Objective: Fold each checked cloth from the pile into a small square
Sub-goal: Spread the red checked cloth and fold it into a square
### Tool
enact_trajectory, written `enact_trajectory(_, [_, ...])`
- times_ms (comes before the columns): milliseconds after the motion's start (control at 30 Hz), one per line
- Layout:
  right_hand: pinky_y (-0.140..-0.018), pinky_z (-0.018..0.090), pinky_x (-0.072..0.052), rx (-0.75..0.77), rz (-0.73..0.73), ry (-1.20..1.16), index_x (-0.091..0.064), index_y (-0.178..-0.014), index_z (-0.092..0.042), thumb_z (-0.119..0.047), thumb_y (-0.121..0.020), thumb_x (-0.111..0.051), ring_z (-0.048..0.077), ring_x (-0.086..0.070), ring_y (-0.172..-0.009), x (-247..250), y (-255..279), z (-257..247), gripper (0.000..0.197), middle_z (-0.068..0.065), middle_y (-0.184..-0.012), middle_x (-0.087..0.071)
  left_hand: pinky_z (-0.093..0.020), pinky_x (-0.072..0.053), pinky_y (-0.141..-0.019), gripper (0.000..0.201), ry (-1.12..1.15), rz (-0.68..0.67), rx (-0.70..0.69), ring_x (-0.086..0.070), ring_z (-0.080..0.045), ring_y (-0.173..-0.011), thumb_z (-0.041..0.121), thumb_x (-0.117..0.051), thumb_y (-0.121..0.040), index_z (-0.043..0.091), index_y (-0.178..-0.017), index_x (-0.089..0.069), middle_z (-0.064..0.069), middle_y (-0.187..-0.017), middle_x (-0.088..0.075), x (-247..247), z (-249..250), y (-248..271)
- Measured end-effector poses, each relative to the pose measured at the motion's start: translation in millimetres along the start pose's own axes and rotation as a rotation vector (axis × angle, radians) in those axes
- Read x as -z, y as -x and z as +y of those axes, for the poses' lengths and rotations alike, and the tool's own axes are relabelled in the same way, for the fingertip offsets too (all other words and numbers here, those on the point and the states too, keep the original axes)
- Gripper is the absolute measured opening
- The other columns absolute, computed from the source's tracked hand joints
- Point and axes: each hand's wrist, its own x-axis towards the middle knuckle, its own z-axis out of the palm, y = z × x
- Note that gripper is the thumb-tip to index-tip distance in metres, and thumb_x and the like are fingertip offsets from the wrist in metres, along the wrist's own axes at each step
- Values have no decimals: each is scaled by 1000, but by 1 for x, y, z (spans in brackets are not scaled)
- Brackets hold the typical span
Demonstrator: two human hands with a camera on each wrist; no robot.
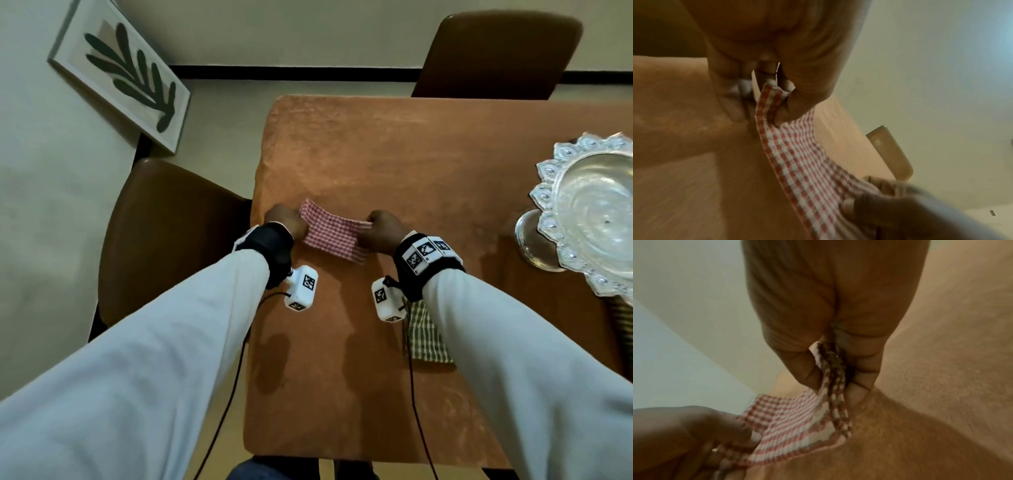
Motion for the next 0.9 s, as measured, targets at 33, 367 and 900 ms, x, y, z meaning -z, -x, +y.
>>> enact_trajectory(33, [-66,38,-56,-23,-5,-94,-58,-105,-4,-15,-77,-69,28,-67,-82,-1,7,3,31,14,-92,-66,-30,-50,-83,26,37,28,-46,-66,-30,-99,24,-70,-84,6,-104,-71,-12,-109,-71,7,6,0])
enact_trajectory(367, [-76,41,-55,-62,112,6,-61,-99,-11,-44,-91,-57,33,-66,-83,-44,50,39,35,15,-96,-68,-43,-46,-97,48,-458,166,-652,-48,-31,-120,13,-65,-83,19,-128,-53,-9,-137,-45,-29,-37,46])
enact_trajectory(900, [-99,44,-45,570,-144,713,-35,-149,-37,-17,-93,-60,28,-32,-137,-18,28,30,64,-8,-164,-10,-39,-40,-105,40,-430,87,-833,-43,-26,-131,21,-60,-91,22,-131,-60,-2,-145,-49,-64,-67,57])
